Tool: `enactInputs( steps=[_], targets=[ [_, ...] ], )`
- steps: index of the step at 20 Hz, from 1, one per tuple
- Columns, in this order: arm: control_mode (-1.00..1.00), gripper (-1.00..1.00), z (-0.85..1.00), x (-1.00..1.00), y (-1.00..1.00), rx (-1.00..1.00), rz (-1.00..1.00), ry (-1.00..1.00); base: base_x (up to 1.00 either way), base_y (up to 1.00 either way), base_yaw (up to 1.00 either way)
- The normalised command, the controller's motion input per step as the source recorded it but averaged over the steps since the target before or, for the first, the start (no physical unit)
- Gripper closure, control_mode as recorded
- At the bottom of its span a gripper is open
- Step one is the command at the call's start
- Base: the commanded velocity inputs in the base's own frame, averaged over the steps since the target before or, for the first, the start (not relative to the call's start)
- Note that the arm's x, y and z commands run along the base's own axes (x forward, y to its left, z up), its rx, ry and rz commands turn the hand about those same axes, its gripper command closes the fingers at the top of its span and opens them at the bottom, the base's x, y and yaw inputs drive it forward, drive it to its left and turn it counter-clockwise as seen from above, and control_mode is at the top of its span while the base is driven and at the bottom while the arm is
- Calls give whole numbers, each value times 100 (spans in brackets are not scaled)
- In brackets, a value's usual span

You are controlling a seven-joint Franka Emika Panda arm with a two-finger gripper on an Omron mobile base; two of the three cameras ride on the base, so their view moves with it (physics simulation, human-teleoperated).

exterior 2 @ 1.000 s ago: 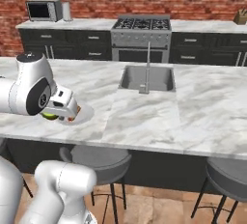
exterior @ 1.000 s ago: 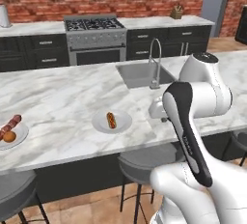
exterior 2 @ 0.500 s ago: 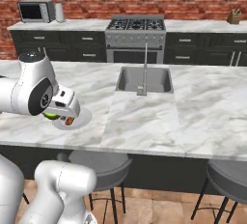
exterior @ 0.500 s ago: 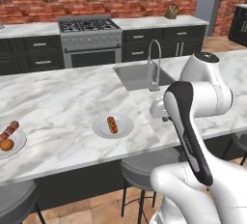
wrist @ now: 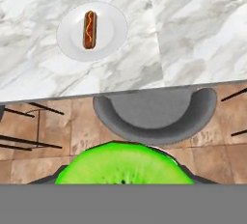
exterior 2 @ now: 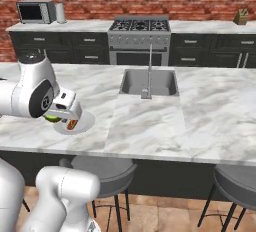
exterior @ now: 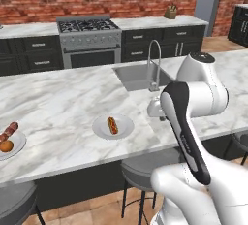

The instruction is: Pick up the kiwi and tangerine from the fridge and place one fruit on each plate on the dining counter.

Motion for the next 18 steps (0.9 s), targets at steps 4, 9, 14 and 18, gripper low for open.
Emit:
enactInputs(
  steps=[4, 9, 14, 18],
  targets=[
    [-100, 100, -24, 98, 70, 0, -8, 0, 0, 0, 0],
    [-100, 100, -74, 100, 67, -5, -5, 1, 0, 0, 0],
    [-100, 100, -99, 100, 27, -12, -4, 1, 0, 0, 0],
    [-100, 100, -30, 92, -12, -4, -1, 5, 0, 0, 0]
  ],
)
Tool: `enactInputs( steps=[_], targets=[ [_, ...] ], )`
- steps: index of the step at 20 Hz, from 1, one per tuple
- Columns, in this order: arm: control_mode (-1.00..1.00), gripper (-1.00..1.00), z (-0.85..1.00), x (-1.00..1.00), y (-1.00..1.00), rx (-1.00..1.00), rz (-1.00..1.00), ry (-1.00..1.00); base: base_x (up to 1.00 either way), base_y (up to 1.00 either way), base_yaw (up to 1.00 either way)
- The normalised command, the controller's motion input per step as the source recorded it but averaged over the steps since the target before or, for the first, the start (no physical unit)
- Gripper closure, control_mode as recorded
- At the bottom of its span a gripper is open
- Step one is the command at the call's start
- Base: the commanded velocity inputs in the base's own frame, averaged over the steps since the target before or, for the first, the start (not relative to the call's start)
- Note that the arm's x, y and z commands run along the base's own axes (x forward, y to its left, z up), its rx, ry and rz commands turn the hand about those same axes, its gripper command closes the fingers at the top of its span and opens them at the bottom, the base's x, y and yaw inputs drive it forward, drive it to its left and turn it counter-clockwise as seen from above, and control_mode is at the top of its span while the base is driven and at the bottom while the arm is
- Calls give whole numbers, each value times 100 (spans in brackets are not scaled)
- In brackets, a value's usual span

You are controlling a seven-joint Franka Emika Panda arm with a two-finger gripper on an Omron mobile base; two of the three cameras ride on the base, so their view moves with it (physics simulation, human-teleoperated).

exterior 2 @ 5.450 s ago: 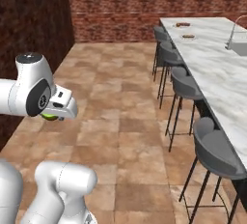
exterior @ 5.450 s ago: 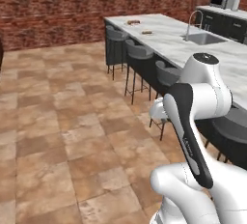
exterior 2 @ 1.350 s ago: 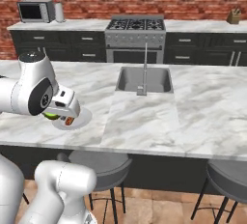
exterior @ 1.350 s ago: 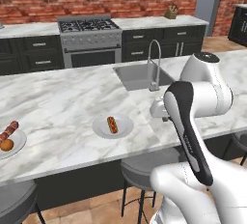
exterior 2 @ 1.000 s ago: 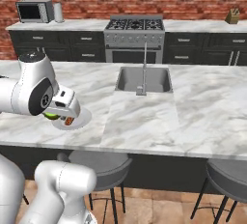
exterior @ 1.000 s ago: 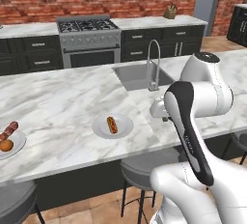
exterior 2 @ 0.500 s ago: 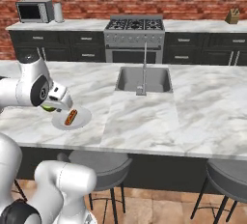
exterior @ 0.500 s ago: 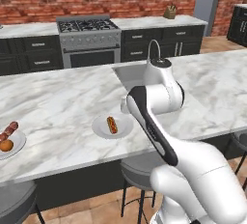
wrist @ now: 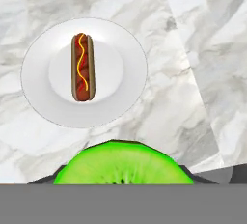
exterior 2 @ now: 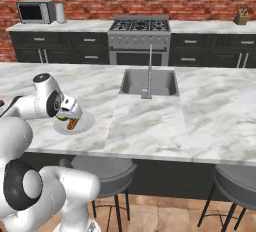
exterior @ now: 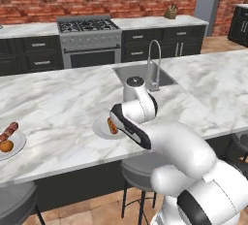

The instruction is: Pick up the kiwi and tangerine from the fridge and place one fruit on each plate on the dining counter.

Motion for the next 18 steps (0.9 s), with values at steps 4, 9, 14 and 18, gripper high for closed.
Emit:
enactInputs(
  steps=[4, 9, 14, 18],
  targets=[
    [-100, 100, -20, 60, -19, 4, 0, 12, 0, 0, 0],
    [-100, 100, -26, 70, -4, 14, 14, 20, 0, 0, 0],
    [-100, 100, -51, 66, -7, 5, 17, 5, 0, 0, 0],
    [-100, 100, -42, 22, 3, 0, 11, 6, 0, 0, 0]
  ],
)
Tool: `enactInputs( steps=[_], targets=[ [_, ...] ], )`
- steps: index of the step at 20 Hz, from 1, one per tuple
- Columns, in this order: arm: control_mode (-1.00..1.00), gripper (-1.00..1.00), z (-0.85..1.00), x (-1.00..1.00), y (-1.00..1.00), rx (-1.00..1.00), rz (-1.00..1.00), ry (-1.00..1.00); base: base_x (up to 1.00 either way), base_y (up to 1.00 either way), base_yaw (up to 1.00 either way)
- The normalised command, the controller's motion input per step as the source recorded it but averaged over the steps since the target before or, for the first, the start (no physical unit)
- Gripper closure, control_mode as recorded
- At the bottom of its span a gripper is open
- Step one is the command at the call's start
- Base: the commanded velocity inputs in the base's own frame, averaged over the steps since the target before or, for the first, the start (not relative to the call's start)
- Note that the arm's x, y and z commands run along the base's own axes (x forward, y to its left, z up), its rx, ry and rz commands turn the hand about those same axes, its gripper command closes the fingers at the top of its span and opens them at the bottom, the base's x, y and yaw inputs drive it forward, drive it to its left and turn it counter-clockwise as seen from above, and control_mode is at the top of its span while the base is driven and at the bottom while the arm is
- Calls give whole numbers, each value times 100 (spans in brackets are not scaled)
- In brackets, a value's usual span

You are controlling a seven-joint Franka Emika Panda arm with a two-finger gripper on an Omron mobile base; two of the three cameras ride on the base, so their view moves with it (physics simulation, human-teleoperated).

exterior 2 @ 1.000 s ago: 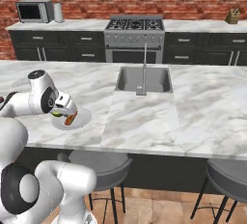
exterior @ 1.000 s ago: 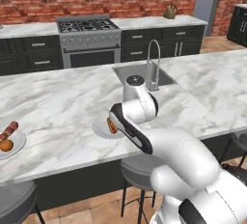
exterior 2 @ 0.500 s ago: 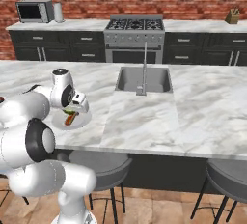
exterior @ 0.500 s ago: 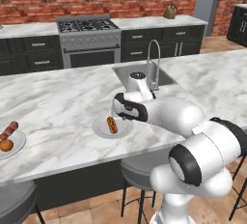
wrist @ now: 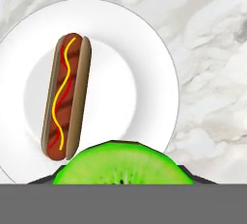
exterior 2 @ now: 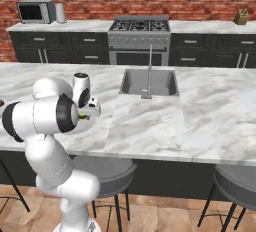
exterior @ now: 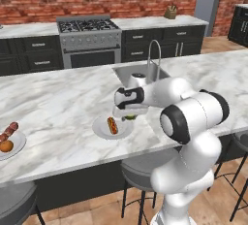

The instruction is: Pick up the kiwi and tangerine from the fridge and place one fruit on each plate on the dining counter.

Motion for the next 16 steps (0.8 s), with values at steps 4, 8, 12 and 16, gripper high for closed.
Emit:
enactInputs(
  steps=[4, 8, 12, 16],
  targets=[
    [-100, 100, -50, 4, 24, -3, 0, 2, 0, 0, 0],
    [-100, 100, -27, 6, 27, -4, 0, 5, 0, 0, 0],
    [-100, 100, -19, 4, 5, -1, 0, 6, 0, 0, 0],
    [-100, 100, -1, 19, 0, 0, 0, 1, 0, 0, 0]
  ],
)
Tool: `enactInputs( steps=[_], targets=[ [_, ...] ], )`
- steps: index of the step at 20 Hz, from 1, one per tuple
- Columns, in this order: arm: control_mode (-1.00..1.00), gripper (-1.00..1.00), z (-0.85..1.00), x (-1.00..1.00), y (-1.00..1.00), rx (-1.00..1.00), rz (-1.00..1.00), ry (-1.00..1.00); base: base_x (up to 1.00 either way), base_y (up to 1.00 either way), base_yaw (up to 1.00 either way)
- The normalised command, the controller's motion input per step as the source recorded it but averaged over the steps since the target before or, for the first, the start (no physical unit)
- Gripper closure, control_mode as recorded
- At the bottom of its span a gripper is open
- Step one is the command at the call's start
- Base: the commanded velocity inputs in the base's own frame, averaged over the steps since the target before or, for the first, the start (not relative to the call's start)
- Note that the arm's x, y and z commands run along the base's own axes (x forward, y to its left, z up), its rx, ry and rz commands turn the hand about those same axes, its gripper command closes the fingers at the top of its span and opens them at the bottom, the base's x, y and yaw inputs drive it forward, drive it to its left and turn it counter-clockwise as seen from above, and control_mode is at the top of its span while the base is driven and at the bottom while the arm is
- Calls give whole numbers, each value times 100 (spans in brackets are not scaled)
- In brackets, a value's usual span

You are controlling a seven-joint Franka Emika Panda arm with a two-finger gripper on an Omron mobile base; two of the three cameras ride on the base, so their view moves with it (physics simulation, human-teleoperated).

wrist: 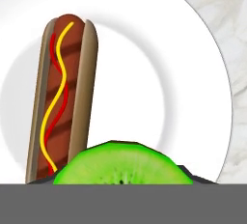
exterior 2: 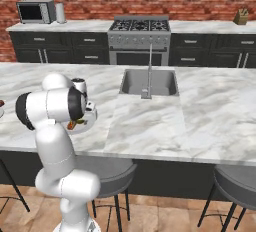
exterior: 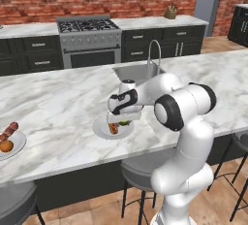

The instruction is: Pick up the kiwi and tangerine from the fridge and place one fruit on each plate on the dining counter.

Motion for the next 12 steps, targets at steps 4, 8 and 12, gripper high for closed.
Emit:
enactInputs(
  steps=[4, 8, 12],
  targets=[
    [-100, 100, 0, 36, 0, 0, 0, 0, 0, 0, 0],
    [-100, 100, 0, 0, 0, 0, 0, 0, 0, 0, 0],
    [-100, -100, 0, 0, 0, 0, 0, 0, 0, 0, 0]
  ],
)
